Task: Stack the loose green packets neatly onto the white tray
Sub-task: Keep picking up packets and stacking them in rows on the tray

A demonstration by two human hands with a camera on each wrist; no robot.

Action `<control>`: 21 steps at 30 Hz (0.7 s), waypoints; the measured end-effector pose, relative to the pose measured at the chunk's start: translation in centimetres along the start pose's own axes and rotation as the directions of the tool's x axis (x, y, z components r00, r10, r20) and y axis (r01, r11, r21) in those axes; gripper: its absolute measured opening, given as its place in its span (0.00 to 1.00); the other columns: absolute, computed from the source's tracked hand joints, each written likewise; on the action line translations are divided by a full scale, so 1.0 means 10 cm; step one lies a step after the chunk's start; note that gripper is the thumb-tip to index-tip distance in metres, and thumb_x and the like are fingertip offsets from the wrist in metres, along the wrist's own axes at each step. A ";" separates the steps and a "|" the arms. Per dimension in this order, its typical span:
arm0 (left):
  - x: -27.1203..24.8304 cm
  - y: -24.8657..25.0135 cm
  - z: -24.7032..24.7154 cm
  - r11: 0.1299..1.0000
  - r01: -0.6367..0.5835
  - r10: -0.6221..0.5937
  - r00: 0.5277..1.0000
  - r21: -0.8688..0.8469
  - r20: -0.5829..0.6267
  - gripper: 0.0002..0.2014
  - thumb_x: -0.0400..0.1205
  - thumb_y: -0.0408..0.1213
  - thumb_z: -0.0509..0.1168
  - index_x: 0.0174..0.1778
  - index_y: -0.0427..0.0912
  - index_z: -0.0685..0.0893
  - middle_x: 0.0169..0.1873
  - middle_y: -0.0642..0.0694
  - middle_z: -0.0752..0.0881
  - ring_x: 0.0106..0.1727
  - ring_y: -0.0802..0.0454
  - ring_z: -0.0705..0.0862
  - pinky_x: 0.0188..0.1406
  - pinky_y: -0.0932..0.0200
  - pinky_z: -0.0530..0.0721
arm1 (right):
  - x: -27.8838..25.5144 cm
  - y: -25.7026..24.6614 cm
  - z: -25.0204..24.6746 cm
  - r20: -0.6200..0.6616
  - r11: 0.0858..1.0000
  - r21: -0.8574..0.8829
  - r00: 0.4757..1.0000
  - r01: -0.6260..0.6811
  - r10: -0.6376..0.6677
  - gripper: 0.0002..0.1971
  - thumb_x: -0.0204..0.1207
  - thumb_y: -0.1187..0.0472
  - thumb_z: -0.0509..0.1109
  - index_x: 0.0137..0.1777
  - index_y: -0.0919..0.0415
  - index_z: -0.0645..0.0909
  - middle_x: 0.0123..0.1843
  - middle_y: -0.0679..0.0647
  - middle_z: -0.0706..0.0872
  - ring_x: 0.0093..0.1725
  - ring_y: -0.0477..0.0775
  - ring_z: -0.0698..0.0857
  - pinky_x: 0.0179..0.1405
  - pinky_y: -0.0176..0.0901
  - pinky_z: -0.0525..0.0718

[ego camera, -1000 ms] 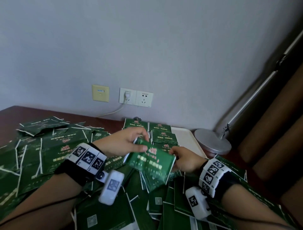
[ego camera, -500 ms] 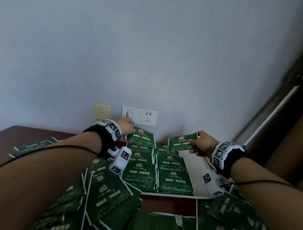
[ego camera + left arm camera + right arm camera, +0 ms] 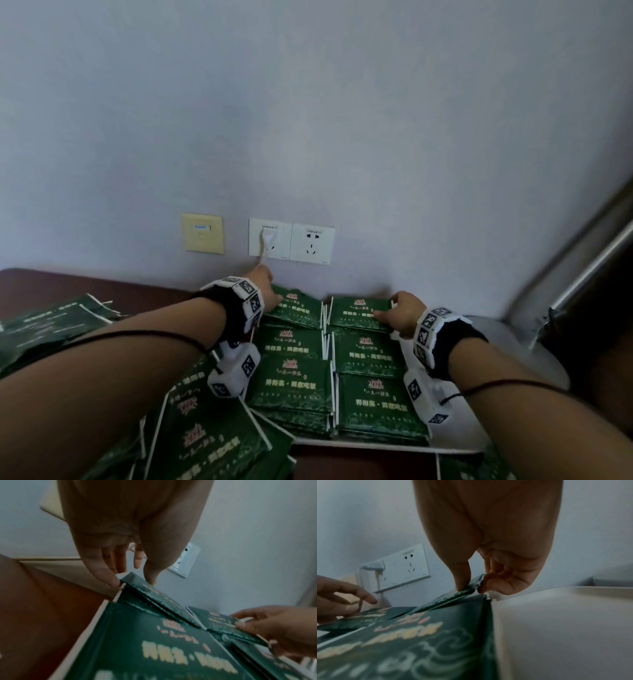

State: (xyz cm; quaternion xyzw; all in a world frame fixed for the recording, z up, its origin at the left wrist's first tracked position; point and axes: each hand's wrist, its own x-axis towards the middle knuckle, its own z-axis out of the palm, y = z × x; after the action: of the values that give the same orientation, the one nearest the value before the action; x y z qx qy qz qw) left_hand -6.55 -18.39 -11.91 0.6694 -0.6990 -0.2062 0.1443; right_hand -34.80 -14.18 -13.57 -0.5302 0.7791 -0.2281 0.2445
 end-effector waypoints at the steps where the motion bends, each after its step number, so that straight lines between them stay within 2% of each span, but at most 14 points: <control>1: -0.02 0.02 0.01 0.999 -0.008 0.008 1.000 0.036 0.004 0.26 0.80 0.44 0.72 0.72 0.42 0.73 0.63 0.43 0.82 0.57 0.46 0.83 0.59 0.50 0.84 | 0.00 0.01 0.00 0.009 1.000 -0.021 1.000 0.000 0.000 0.27 0.76 0.54 0.77 0.70 0.65 0.76 0.60 0.60 0.85 0.53 0.60 0.85 0.38 0.44 0.82; 2: -0.04 0.05 0.03 0.996 -0.019 0.018 1.000 0.093 0.009 0.25 0.81 0.45 0.71 0.71 0.41 0.74 0.63 0.43 0.82 0.58 0.45 0.83 0.58 0.51 0.85 | -0.01 0.01 0.00 0.016 0.999 -0.046 1.000 0.000 0.001 0.29 0.76 0.53 0.77 0.73 0.64 0.75 0.64 0.61 0.84 0.57 0.61 0.86 0.47 0.48 0.85; 4: -0.12 0.12 0.06 0.977 -0.037 0.034 0.999 0.210 0.017 0.22 0.82 0.43 0.69 0.70 0.40 0.74 0.63 0.42 0.82 0.59 0.45 0.84 0.53 0.55 0.83 | -0.05 0.00 -0.02 0.024 0.995 -0.099 1.000 0.013 -0.010 0.32 0.77 0.52 0.75 0.77 0.64 0.71 0.73 0.62 0.80 0.65 0.63 0.84 0.63 0.55 0.85; 7: -0.22 0.16 0.06 0.964 -0.052 0.060 0.998 0.260 -0.022 0.22 0.81 0.41 0.69 0.69 0.37 0.74 0.62 0.40 0.83 0.60 0.43 0.84 0.57 0.54 0.82 | -0.19 -0.03 -0.11 0.042 0.993 -0.111 0.999 0.029 -0.025 0.34 0.80 0.54 0.72 0.82 0.64 0.65 0.79 0.62 0.73 0.72 0.64 0.79 0.69 0.58 0.82; 9: -0.34 0.14 -0.03 0.959 -0.067 0.065 0.998 0.276 0.016 0.21 0.80 0.43 0.69 0.66 0.39 0.73 0.58 0.42 0.83 0.55 0.45 0.85 0.55 0.53 0.86 | -0.37 -0.02 -0.23 0.037 0.988 -0.150 0.999 0.021 -0.016 0.34 0.79 0.53 0.72 0.82 0.63 0.66 0.79 0.61 0.74 0.72 0.64 0.78 0.68 0.58 0.82; 11: -0.52 0.11 -0.15 0.947 -0.100 0.080 0.994 0.307 0.077 0.18 0.80 0.43 0.70 0.61 0.38 0.77 0.53 0.44 0.83 0.51 0.46 0.85 0.50 0.51 0.87 | -0.65 0.00 -0.38 0.033 0.987 -0.159 0.999 0.018 -0.013 0.29 0.79 0.52 0.73 0.77 0.64 0.74 0.72 0.60 0.80 0.67 0.63 0.82 0.63 0.56 0.86; 13: -0.76 0.12 -0.24 0.936 -0.166 0.140 0.984 0.309 0.106 0.15 0.79 0.44 0.70 0.54 0.37 0.85 0.50 0.45 0.87 0.51 0.46 0.87 0.50 0.51 0.88 | -0.97 0.05 -0.52 0.040 0.996 -0.081 0.999 0.027 -0.024 0.19 0.79 0.54 0.75 0.64 0.64 0.83 0.59 0.58 0.85 0.56 0.59 0.86 0.52 0.51 0.89; 14: -0.86 0.13 -0.27 0.933 -0.202 0.172 0.977 0.297 0.123 0.14 0.79 0.45 0.70 0.50 0.37 0.89 0.48 0.45 0.89 0.49 0.47 0.88 0.50 0.51 0.88 | -1.11 0.07 -0.56 0.044 0.999 -0.038 0.998 0.036 -0.034 0.13 0.78 0.55 0.75 0.58 0.62 0.86 0.54 0.57 0.87 0.50 0.56 0.86 0.46 0.49 0.88; 16: -1.21 0.17 -0.28 0.929 -0.266 0.221 0.957 0.257 0.189 0.12 0.81 0.45 0.69 0.41 0.40 0.90 0.42 0.47 0.89 0.40 0.53 0.86 0.42 0.56 0.85 | -1.49 0.15 -0.60 0.067 0.998 0.030 0.996 0.049 -0.051 0.07 0.77 0.56 0.76 0.49 0.57 0.86 0.50 0.56 0.89 0.44 0.51 0.86 0.39 0.43 0.85; 18: -1.56 0.24 -0.26 0.908 -0.344 0.287 0.927 0.238 0.243 0.13 0.82 0.48 0.70 0.35 0.44 0.87 0.34 0.52 0.85 0.33 0.58 0.81 0.37 0.60 0.78 | -1.78 0.22 -0.55 0.101 0.995 0.052 0.991 0.082 -0.087 0.07 0.76 0.54 0.77 0.49 0.56 0.86 0.48 0.54 0.90 0.41 0.48 0.86 0.33 0.38 0.82; 19: -1.76 0.26 -0.24 0.897 -0.382 0.319 0.908 0.223 0.271 0.13 0.81 0.51 0.70 0.37 0.46 0.88 0.34 0.55 0.84 0.35 0.59 0.81 0.38 0.60 0.77 | -1.96 0.26 -0.51 0.121 0.993 0.062 0.987 0.097 -0.104 0.08 0.76 0.54 0.77 0.50 0.56 0.87 0.47 0.53 0.90 0.40 0.47 0.85 0.30 0.36 0.81; 21: -2.09 0.29 -0.16 0.886 -0.418 0.337 0.878 0.202 0.340 0.13 0.79 0.54 0.72 0.50 0.49 0.90 0.42 0.58 0.84 0.45 0.57 0.83 0.47 0.59 0.79 | -2.24 0.29 -0.39 0.175 0.985 0.101 0.972 0.138 -0.154 0.08 0.76 0.54 0.78 0.50 0.56 0.88 0.46 0.54 0.90 0.39 0.46 0.85 0.27 0.33 0.81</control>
State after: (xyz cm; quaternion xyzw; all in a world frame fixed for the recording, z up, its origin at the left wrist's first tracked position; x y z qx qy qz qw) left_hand -6.97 2.33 -7.57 0.4936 -0.8518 -0.1746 -0.0163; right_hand -32.21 8.14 -9.17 -0.5937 0.7014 -0.2300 0.3205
